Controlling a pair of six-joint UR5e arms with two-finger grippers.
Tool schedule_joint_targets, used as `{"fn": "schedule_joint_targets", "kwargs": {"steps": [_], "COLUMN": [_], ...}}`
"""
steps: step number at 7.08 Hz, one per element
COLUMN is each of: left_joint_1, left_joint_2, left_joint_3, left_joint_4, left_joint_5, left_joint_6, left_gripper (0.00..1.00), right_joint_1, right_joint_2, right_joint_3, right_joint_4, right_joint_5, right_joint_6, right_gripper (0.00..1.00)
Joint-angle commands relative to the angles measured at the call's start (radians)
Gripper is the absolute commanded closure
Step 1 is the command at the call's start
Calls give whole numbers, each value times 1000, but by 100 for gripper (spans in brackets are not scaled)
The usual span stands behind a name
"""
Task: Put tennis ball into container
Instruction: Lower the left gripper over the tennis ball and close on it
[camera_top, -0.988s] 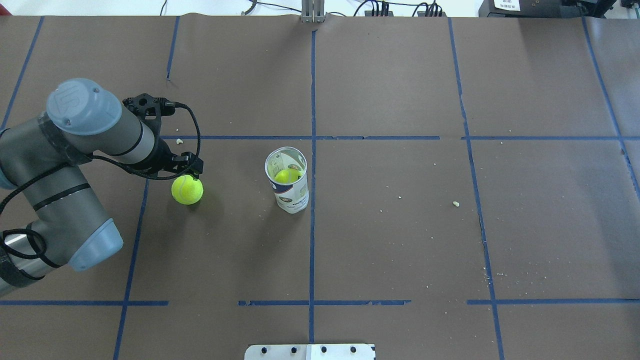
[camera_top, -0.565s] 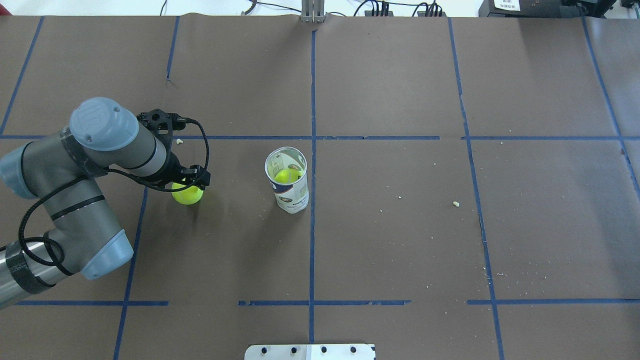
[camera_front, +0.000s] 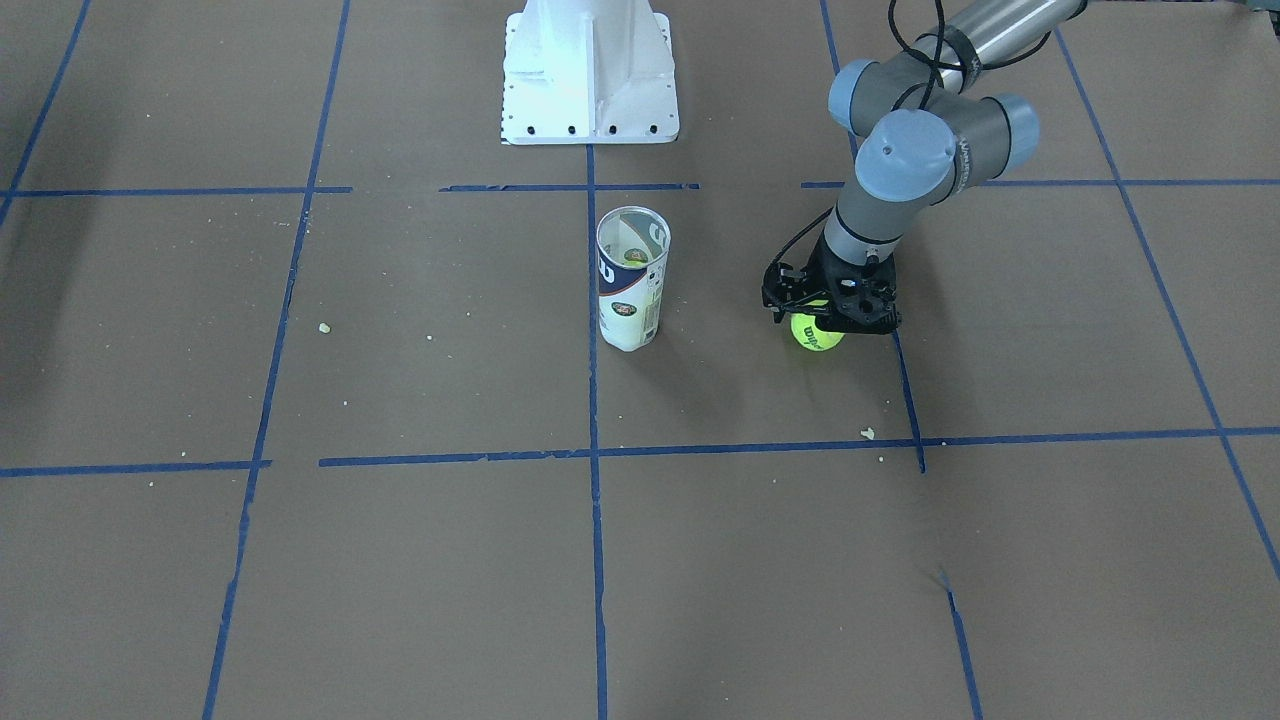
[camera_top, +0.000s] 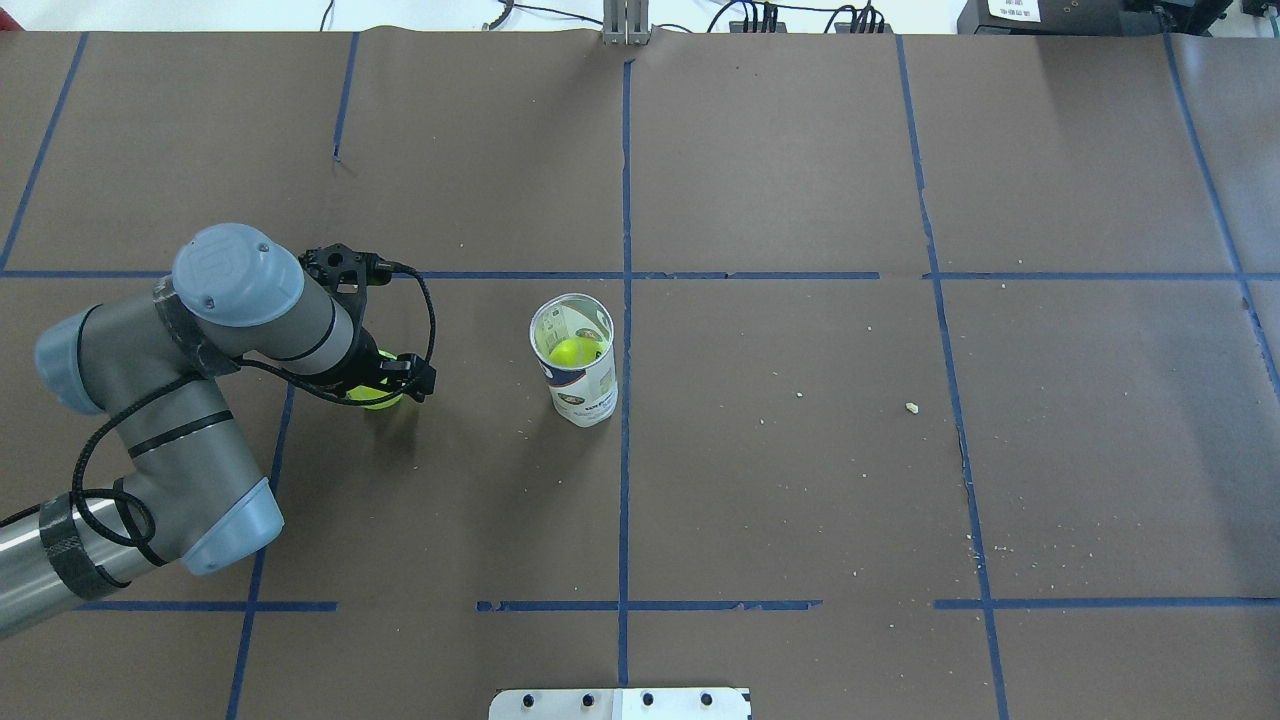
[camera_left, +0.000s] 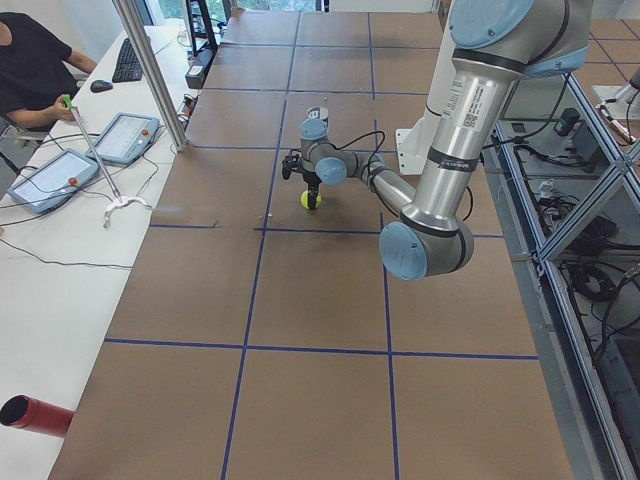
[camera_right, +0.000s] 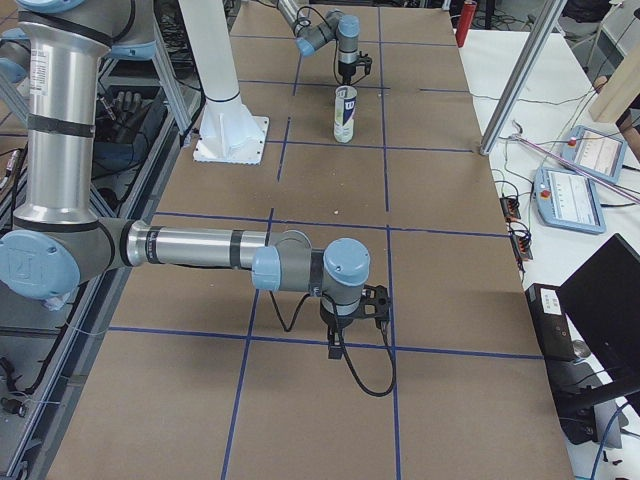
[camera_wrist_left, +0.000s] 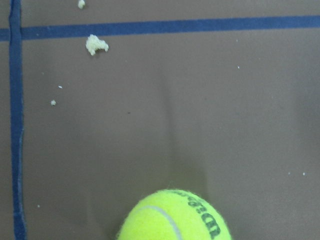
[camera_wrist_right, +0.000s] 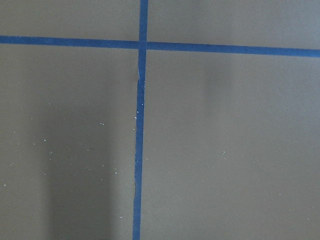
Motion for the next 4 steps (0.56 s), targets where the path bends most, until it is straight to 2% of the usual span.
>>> {"fn": "schedule_joint_targets", "kwargs": {"steps": [1, 3, 4], "left_joint_1": [6, -10, -40], "left_joint_2": [-1, 12, 11], "left_joint_3": [7, -35, -47], "left_joint_4": [-23, -19, -13], "left_joint_5": [-1, 1, -5], "left_joint_6": [3, 14, 23], "left_gripper": [53, 71, 89], "right_joint_1": [0, 0, 0], "right_joint_2": [0, 0, 0], "right_joint_3": [0, 0, 0], "right_joint_4": [0, 0, 0], "right_joint_5": [0, 0, 0], "right_joint_6": [0, 0, 0], "right_gripper": [0, 0, 0]}}
